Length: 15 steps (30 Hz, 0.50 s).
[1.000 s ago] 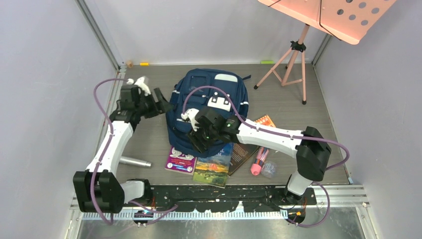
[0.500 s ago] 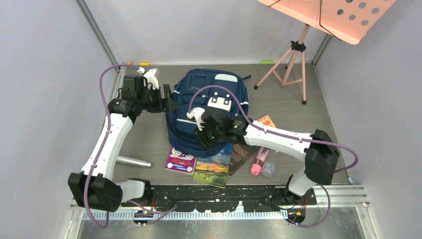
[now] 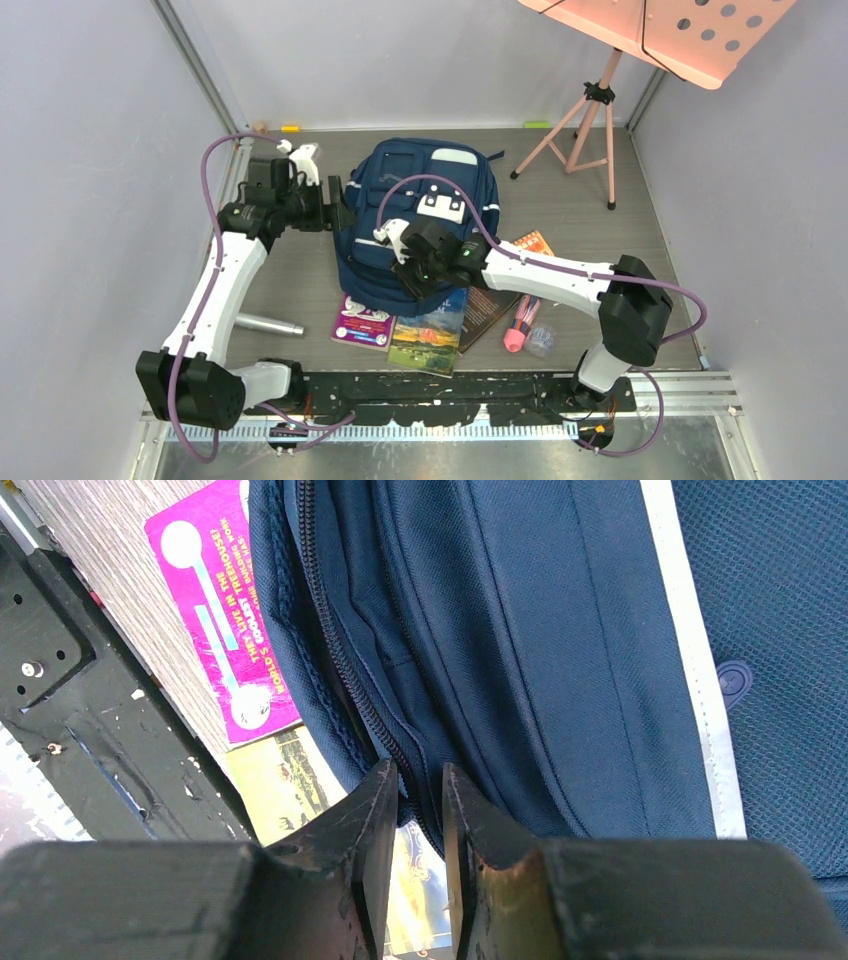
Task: Pack the student bag
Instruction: Unzip the student bag at the center of the board.
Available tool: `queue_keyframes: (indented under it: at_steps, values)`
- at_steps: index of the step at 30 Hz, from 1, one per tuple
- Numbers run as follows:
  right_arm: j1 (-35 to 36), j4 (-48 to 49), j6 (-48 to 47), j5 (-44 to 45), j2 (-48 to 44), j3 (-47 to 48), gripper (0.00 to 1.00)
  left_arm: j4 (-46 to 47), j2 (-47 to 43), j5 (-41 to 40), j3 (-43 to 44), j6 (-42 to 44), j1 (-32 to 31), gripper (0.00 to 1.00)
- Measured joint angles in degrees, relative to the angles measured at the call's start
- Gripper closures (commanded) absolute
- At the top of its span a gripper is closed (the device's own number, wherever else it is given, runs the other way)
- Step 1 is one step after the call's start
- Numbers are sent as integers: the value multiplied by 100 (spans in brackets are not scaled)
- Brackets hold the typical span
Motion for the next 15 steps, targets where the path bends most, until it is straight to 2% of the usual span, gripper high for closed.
queue_keyframes:
  at_steps: [9,15]
  values:
    - [-98,-7,-11,-15,-13,9,85,7,0,-15,-76,267,-321,25]
    - [-144,-7,35,-42,-109,0,86,7,0,-39,-179,442,-564,26]
